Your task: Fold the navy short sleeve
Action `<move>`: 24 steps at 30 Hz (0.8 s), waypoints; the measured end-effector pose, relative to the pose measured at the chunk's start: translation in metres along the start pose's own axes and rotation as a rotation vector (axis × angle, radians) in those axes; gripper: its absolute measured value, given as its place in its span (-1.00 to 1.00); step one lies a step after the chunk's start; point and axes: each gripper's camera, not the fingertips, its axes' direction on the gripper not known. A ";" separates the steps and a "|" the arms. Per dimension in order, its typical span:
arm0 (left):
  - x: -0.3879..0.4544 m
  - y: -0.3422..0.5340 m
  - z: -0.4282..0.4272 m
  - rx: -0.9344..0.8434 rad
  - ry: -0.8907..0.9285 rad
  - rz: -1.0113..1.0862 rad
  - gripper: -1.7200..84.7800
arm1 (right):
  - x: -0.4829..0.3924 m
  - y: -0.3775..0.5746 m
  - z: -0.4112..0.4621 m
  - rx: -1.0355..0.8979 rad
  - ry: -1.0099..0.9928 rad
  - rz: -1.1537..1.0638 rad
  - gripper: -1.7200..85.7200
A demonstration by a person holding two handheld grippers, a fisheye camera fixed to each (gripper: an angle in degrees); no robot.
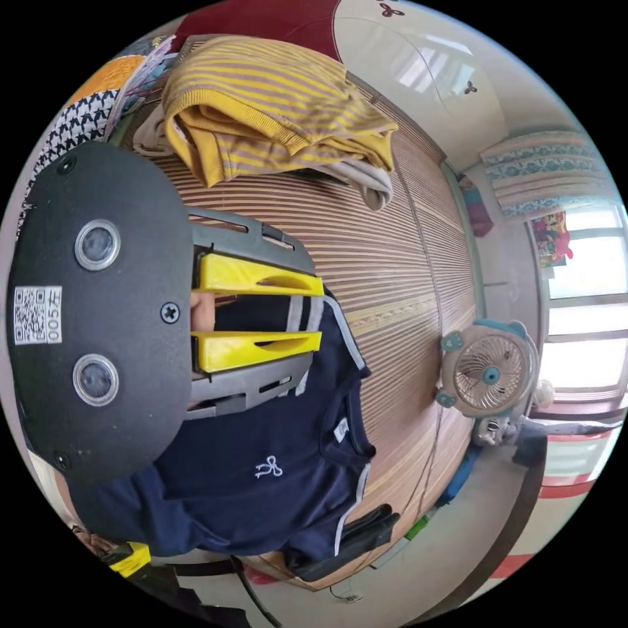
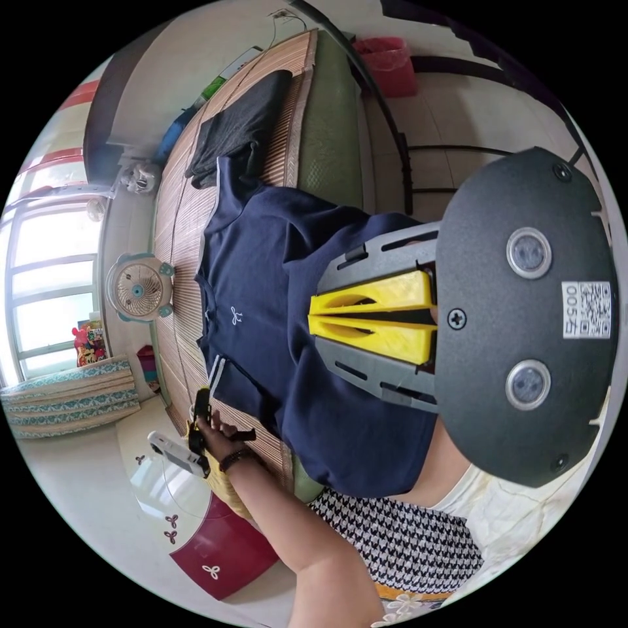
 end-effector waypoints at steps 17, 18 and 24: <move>0.119 0.036 0.037 -0.011 0.255 0.044 -0.75 | 0.063 -0.035 -0.010 0.049 -0.030 0.088 -0.97; 0.117 0.039 0.038 0.017 0.223 0.056 -0.75 | 0.081 -0.044 -0.016 0.108 -0.009 0.113 -0.95; 0.097 0.046 0.046 0.031 0.294 -0.066 -0.76 | 0.182 -0.115 0.014 0.200 0.138 0.208 -0.83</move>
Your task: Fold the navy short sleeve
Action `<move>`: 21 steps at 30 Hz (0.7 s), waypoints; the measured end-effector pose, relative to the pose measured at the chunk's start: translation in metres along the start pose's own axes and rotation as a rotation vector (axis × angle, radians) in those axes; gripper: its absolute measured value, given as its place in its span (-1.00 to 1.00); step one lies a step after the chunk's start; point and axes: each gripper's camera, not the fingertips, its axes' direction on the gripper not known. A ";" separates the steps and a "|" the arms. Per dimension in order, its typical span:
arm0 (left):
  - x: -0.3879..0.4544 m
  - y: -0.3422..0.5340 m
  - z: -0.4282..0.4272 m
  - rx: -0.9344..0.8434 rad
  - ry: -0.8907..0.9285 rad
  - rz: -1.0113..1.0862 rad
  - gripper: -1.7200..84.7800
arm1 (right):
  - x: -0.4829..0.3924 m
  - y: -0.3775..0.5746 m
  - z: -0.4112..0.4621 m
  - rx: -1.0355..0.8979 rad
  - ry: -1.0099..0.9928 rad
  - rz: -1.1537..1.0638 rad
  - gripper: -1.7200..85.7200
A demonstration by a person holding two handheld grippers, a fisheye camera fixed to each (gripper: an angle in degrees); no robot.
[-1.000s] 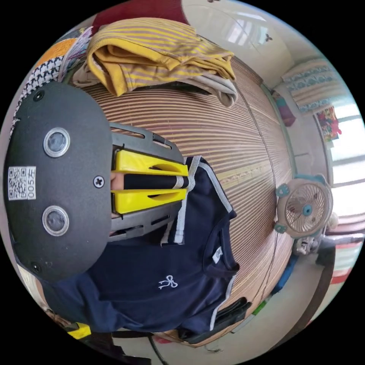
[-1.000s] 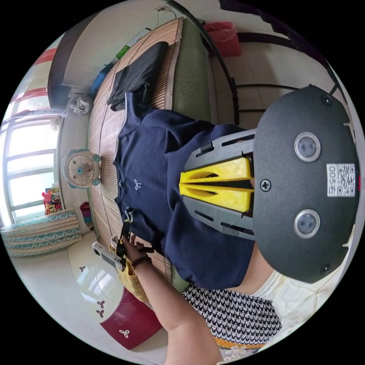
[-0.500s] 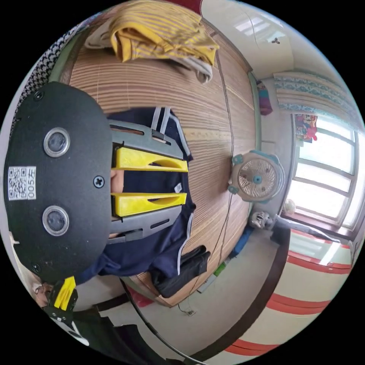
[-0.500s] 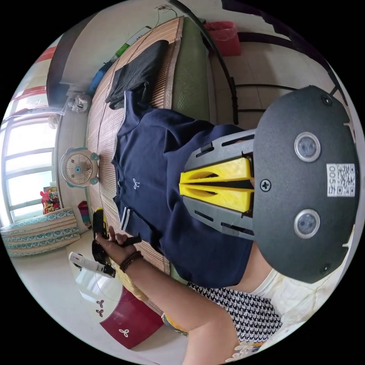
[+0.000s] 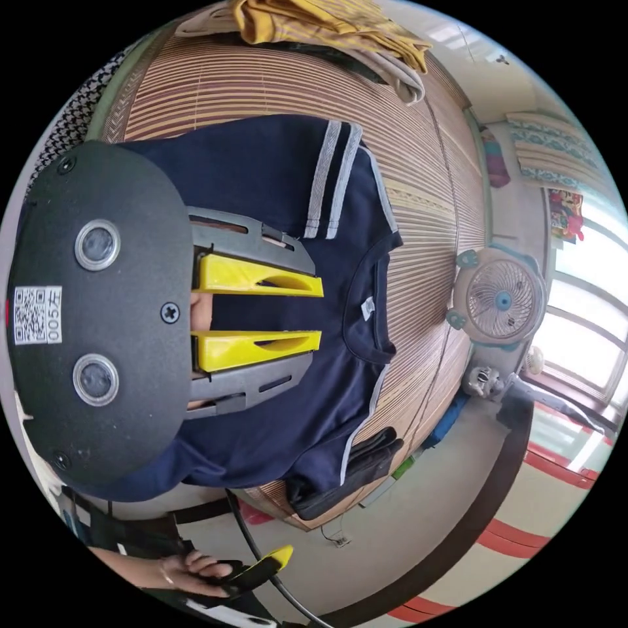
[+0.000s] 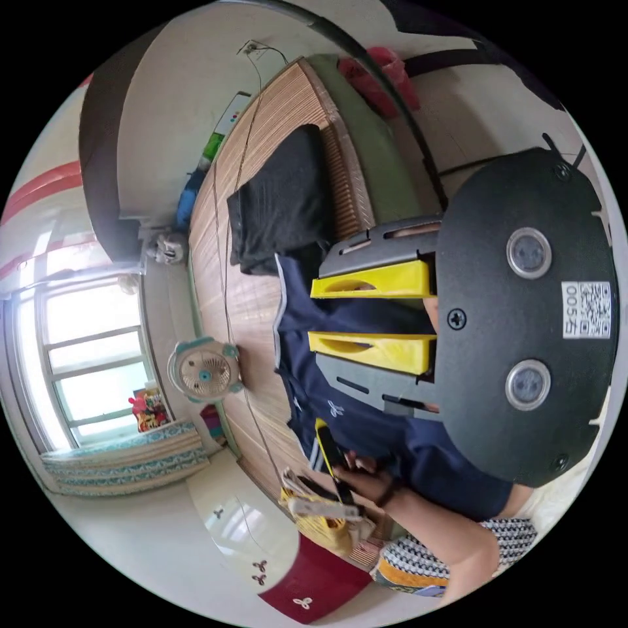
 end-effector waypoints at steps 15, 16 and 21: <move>0.010 0.003 0.015 0.036 0.022 0.055 -0.75 | 0.039 -0.100 0.175 -0.272 0.193 0.078 -0.96; 0.009 0.003 0.015 0.039 0.028 0.053 -0.75 | 0.033 -0.104 0.175 -0.271 0.208 0.072 -0.97; 0.004 0.002 0.019 0.044 0.064 0.036 -0.76 | -0.023 -0.115 0.150 -0.157 0.186 -0.040 -0.98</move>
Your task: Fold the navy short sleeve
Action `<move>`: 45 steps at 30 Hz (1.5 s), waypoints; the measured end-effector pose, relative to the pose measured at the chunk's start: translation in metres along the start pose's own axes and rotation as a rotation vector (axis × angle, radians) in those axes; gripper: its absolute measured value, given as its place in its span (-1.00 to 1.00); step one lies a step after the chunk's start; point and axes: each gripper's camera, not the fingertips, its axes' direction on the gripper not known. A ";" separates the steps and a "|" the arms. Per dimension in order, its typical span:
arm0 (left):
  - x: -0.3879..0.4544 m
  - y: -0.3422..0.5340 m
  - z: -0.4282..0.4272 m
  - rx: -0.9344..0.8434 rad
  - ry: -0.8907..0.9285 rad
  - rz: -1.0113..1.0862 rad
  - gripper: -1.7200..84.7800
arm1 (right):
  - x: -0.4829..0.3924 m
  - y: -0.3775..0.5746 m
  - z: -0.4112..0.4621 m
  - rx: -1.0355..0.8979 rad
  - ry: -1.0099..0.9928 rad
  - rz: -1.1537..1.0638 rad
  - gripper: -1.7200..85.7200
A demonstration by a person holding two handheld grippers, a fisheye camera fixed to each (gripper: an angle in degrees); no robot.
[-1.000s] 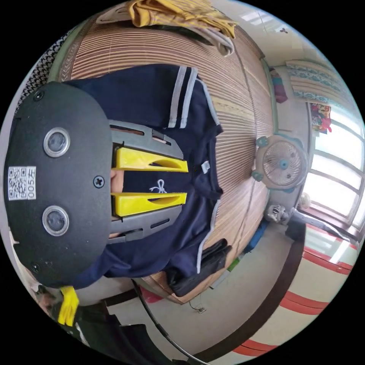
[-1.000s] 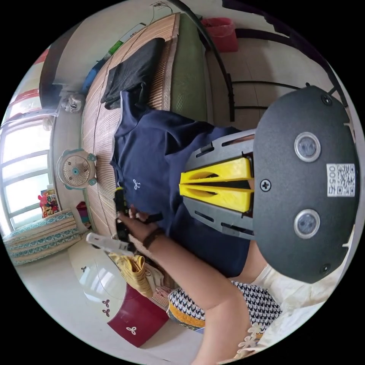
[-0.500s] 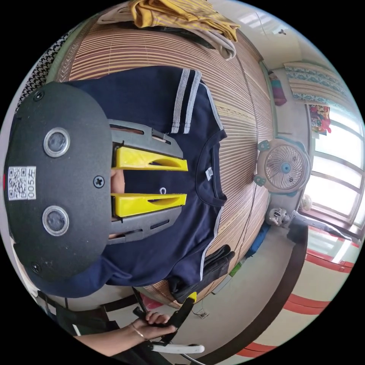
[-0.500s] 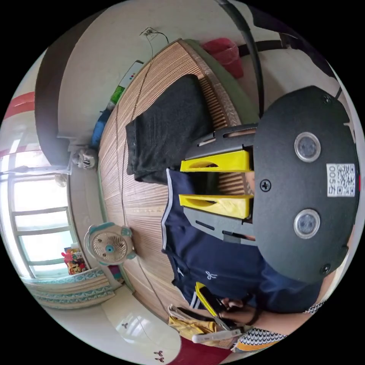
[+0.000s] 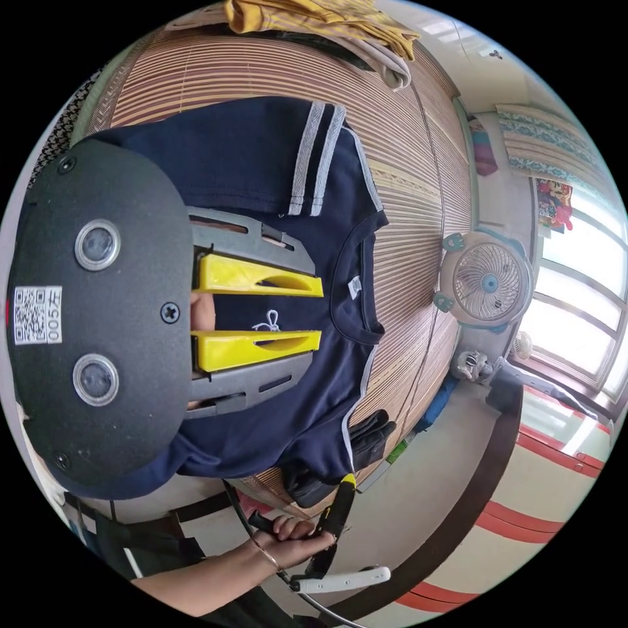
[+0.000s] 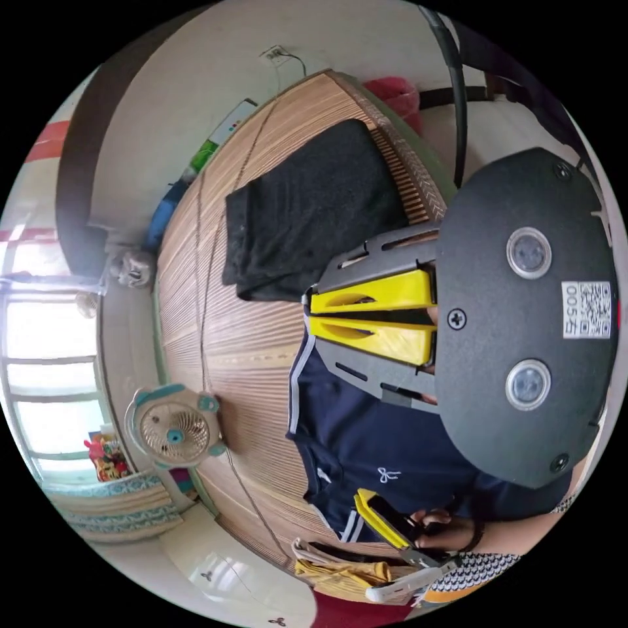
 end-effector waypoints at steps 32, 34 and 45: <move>-0.005 -0.006 0.027 -0.053 -0.012 0.030 -0.76 | -0.122 0.046 0.027 -0.062 -0.232 -0.277 -0.83; -0.006 -0.007 0.028 -0.055 -0.011 0.030 -0.76 | -0.148 0.045 0.034 -0.083 -0.204 -0.375 -0.82; -0.005 -0.013 0.033 -0.078 0.002 0.057 -0.76 | -0.165 0.076 0.057 -0.183 -0.132 -0.446 -0.88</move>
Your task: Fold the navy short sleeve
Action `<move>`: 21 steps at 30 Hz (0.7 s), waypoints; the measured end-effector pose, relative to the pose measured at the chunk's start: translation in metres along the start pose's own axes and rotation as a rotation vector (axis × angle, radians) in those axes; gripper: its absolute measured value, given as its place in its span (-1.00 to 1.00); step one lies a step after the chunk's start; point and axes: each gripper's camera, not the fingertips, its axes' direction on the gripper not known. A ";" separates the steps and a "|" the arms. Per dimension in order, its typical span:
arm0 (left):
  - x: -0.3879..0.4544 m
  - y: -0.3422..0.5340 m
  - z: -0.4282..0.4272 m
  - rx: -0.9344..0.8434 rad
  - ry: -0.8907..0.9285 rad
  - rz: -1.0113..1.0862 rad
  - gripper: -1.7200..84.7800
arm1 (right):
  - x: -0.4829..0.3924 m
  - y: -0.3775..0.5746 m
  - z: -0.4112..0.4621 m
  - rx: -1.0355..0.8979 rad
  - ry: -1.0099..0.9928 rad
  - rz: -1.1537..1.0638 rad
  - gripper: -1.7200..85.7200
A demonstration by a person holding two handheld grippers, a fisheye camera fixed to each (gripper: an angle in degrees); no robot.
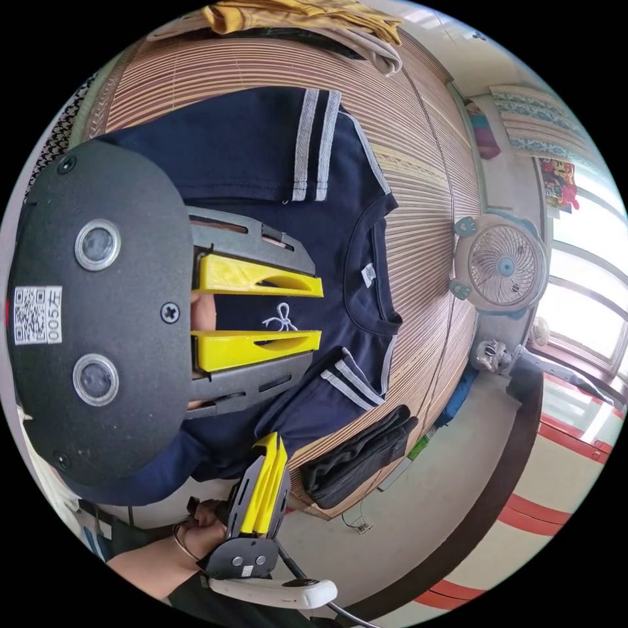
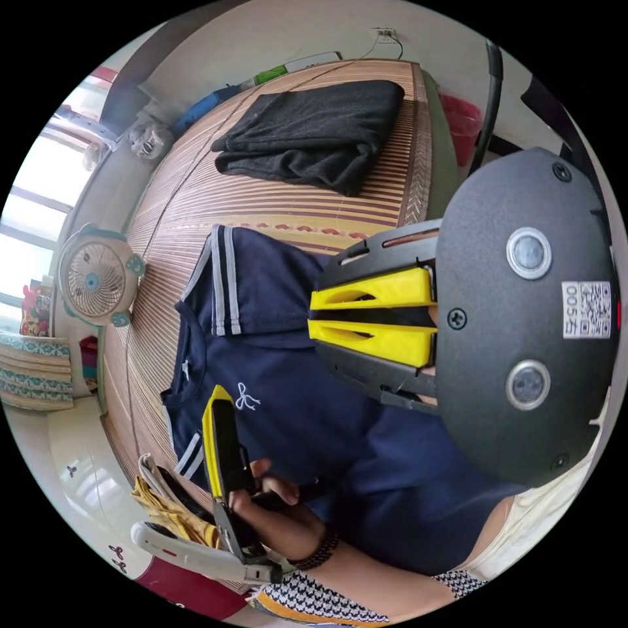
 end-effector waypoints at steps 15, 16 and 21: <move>-0.012 -0.001 -0.008 -0.012 0.024 -0.025 -0.76 | -0.024 -0.059 -0.016 0.069 0.009 -0.093 -0.81; -0.013 -0.001 -0.009 -0.011 0.025 -0.024 -0.76 | -0.025 -0.067 -0.010 0.065 0.001 -0.099 -0.80; -0.015 -0.001 -0.016 -0.006 0.035 -0.027 -0.76 | -0.031 -0.088 0.025 -0.019 0.019 -0.132 -0.80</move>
